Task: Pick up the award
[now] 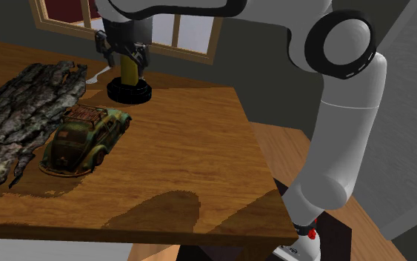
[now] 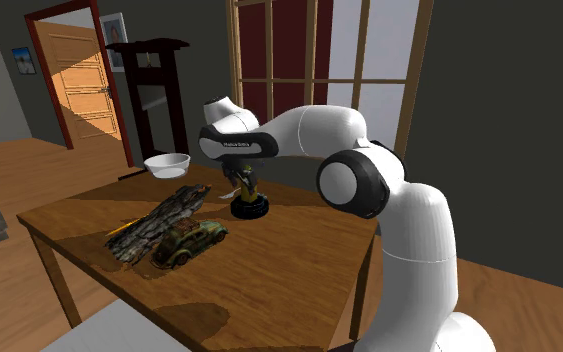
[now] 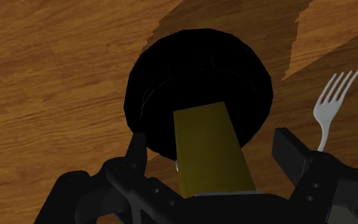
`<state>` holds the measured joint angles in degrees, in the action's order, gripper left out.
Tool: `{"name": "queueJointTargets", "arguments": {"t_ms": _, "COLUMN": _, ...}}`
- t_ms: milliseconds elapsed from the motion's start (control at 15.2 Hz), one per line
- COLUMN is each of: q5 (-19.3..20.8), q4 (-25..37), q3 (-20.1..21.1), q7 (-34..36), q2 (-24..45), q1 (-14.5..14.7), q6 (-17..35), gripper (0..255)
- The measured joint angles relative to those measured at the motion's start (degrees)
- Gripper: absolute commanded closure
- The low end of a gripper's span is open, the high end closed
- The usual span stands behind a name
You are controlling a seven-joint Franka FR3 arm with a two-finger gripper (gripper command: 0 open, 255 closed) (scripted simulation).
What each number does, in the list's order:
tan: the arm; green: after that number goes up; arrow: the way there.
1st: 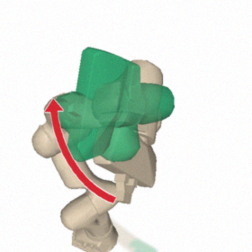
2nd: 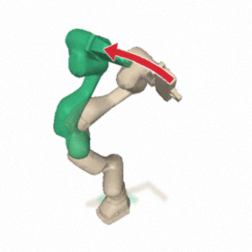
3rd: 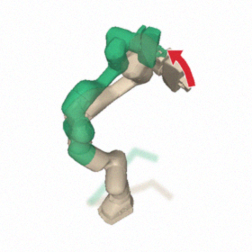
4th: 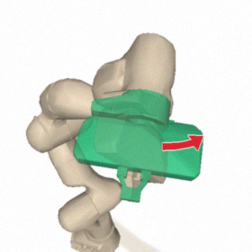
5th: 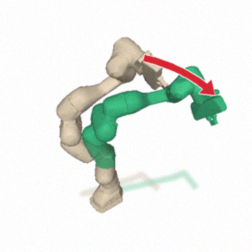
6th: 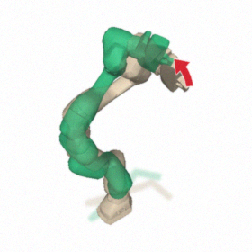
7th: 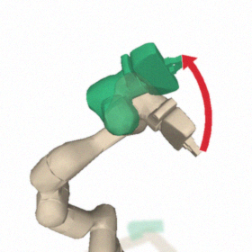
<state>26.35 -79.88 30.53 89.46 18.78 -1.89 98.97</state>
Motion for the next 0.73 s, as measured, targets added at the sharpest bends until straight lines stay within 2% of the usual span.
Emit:
{"name": "queueJointTargets", "arguments": {"t_ms": 198, "q5": 0.1, "q4": -2.3, "q3": -0.1, "q7": 0.6, "q2": -0.1, "q1": -0.3, "q6": 2.1, "gripper": 0}}
{"name": "queueJointTargets", "arguments": {"t_ms": 264, "q5": 0.1, "q4": -2.6, "q3": -0.1, "q7": 0.7, "q2": -0.1, "q1": -0.4, "q6": 2.4, "gripper": 255}}
{"name": "queueJointTargets", "arguments": {"t_ms": 726, "q5": 0.1, "q4": -3.0, "q3": -0.1, "q7": 0.8, "q2": -0.2, "q1": -0.4, "q6": 2.7, "gripper": 255}}
